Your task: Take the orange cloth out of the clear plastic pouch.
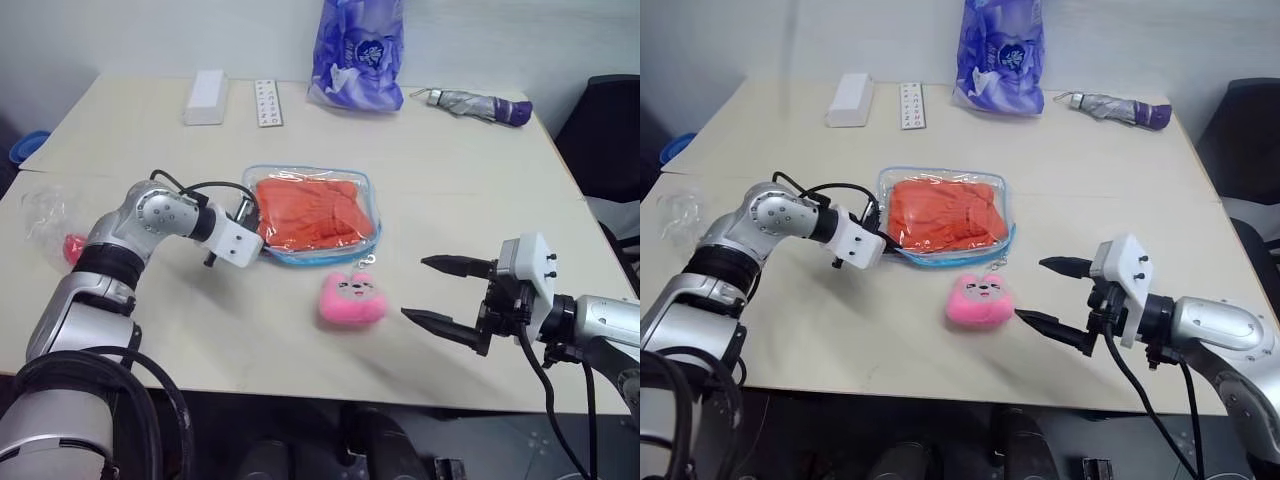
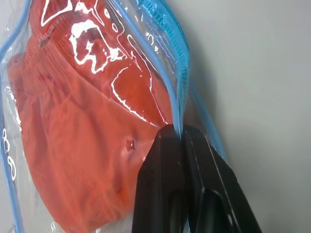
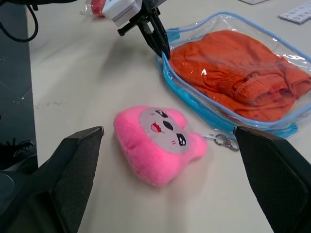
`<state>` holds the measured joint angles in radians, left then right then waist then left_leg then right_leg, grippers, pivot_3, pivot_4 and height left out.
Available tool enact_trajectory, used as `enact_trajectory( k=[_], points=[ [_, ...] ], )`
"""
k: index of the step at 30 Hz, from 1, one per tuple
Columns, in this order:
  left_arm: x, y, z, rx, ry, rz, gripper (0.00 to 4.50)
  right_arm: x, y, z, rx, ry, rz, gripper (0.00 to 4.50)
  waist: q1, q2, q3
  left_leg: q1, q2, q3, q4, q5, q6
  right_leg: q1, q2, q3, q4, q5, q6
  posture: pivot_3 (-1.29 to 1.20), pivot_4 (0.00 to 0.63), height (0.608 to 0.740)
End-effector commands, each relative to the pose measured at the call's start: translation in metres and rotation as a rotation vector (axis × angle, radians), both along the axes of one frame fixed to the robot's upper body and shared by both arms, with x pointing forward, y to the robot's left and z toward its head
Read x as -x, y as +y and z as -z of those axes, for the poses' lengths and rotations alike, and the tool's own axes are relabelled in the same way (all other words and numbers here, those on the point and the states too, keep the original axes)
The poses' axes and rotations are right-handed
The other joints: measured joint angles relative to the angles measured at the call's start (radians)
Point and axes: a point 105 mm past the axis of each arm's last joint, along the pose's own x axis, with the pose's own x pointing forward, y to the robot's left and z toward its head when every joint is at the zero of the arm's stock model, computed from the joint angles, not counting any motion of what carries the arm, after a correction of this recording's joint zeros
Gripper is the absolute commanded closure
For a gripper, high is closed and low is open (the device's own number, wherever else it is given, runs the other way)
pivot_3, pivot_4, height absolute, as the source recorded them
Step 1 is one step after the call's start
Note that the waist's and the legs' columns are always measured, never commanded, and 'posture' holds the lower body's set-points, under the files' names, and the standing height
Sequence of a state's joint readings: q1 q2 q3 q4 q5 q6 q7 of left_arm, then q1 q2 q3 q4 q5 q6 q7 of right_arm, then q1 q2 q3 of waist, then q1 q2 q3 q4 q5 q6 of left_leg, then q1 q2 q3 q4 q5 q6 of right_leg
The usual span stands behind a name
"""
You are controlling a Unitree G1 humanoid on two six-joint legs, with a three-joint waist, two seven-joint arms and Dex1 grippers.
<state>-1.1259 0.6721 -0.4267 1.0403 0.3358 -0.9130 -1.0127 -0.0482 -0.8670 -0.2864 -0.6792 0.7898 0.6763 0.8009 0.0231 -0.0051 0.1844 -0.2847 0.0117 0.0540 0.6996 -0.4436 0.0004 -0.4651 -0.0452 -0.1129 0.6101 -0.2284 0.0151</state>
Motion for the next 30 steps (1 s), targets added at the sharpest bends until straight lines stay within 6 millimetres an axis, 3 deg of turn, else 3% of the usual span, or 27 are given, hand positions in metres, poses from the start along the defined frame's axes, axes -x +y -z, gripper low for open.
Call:
enact_trajectory(
  k=[1, 2, 3, 8, 11, 14, 18, 20, 24, 30],
  points=[
    [-0.005, 0.006, -0.010, 0.034, -0.004, -0.042, 4.48, 0.006, 0.001, -0.010, 0.019, -0.053, -0.010, 0.00, -0.001, 0.000, 0.000, 0.001, 0.000, 0.001, 0.000, 0.000, 0.000, 0.000, 0.000, 0.000, 0.000, 0.000, 0.000, 0.00, 0.150, 0.740],
    [-0.005, 0.008, -0.012, 0.054, 0.018, -0.066, 4.48, 0.005, 0.000, -0.009, 0.020, -0.052, -0.007, 0.00, -0.001, 0.000, 0.000, 0.001, 0.001, 0.001, 0.000, 0.000, 0.000, 0.000, 0.000, 0.000, 0.001, 0.000, 0.000, 0.00, 0.150, 0.740],
    [-0.005, 0.010, -0.014, 0.068, 0.033, -0.081, 4.03, 0.006, 0.000, -0.009, 0.020, -0.052, -0.005, 0.00, 0.000, 0.000, 0.000, 0.001, 0.001, 0.001, 0.000, 0.000, 0.000, 0.000, 0.000, 0.001, 0.001, 0.000, 0.000, 0.00, 0.150, 0.740],
    [0.006, 0.015, -0.027, 0.156, 0.122, -0.095, 2.63, 0.005, 0.000, -0.005, 0.024, -0.045, 0.001, 0.00, -0.001, 0.000, 0.000, 0.002, 0.001, 0.001, 0.000, 0.000, 0.000, 0.000, 0.000, 0.001, 0.001, 0.000, 0.000, 0.00, 0.150, 0.740],
    [0.022, -0.001, -0.050, 0.380, 0.344, -0.144, 1.70, 0.006, -0.002, -0.002, 0.039, -0.042, 0.016, 0.00, 0.000, 0.000, 0.000, 0.002, 0.003, 0.000, 0.001, 0.000, 0.000, 0.000, 0.000, 0.001, 0.001, 0.000, 0.000, 0.00, 0.150, 0.740],
    [0.050, -0.026, -0.062, 0.478, 0.534, -0.104, 0.77, 0.005, -0.006, 0.002, 0.061, -0.042, 0.039, 0.00, 0.003, 0.000, 0.000, 0.001, 0.003, -0.002, 0.003, 0.000, 0.000, 0.000, 0.000, 0.000, 0.001, 0.000, 0.000, 0.00, 0.150, 0.740],
    [0.074, -0.066, -0.045, 0.442, 0.675, -0.042, 0.77, 0.005, -0.009, 0.005, 0.084, -0.043, 0.058, 0.00, 0.005, 0.000, 0.000, 0.001, 0.002, -0.007, 0.004, 0.000, 0.000, 0.003, -0.001, 0.002, 0.000, 0.000, 0.000, 0.00, 0.150, 0.740],
    [0.079, -0.080, -0.027, 0.367, 0.686, -0.005, 0.77, 0.005, -0.010, 0.004, 0.082, -0.045, 0.065, 0.00, 0.003, 0.000, 0.000, 0.000, 0.002, -0.009, 0.004, 0.000, 0.000, 0.005, 0.000, 0.004, 0.000, 0.000, 0.001, 0.00, 0.150, 0.740],
    [0.074, -0.093, 0.008, 0.216, 0.623, 0.022, 0.77, 0.004, -0.010, 0.002, 0.089, -0.057, 0.067, 0.00, -0.003, 0.000, 0.000, 0.001, 0.002, -0.007, 0.003, 0.000, -0.001, 0.004, 0.001, 0.006, 0.001, 0.000, 0.001, 0.00, 0.150, 0.740],
    [0.069, -0.105, 0.024, 0.167, 0.606, 0.038, 0.77, -0.021, -0.009, 0.002, 0.163, -0.123, 0.053, 0.00, -0.001, 0.000, 0.000, 0.002, 0.002, -0.004, 0.003, 0.000, -0.001, 0.004, 0.002, 0.008, 0.002, 0.000, 0.001, 0.00, 0.150, 0.740]
  ],
)
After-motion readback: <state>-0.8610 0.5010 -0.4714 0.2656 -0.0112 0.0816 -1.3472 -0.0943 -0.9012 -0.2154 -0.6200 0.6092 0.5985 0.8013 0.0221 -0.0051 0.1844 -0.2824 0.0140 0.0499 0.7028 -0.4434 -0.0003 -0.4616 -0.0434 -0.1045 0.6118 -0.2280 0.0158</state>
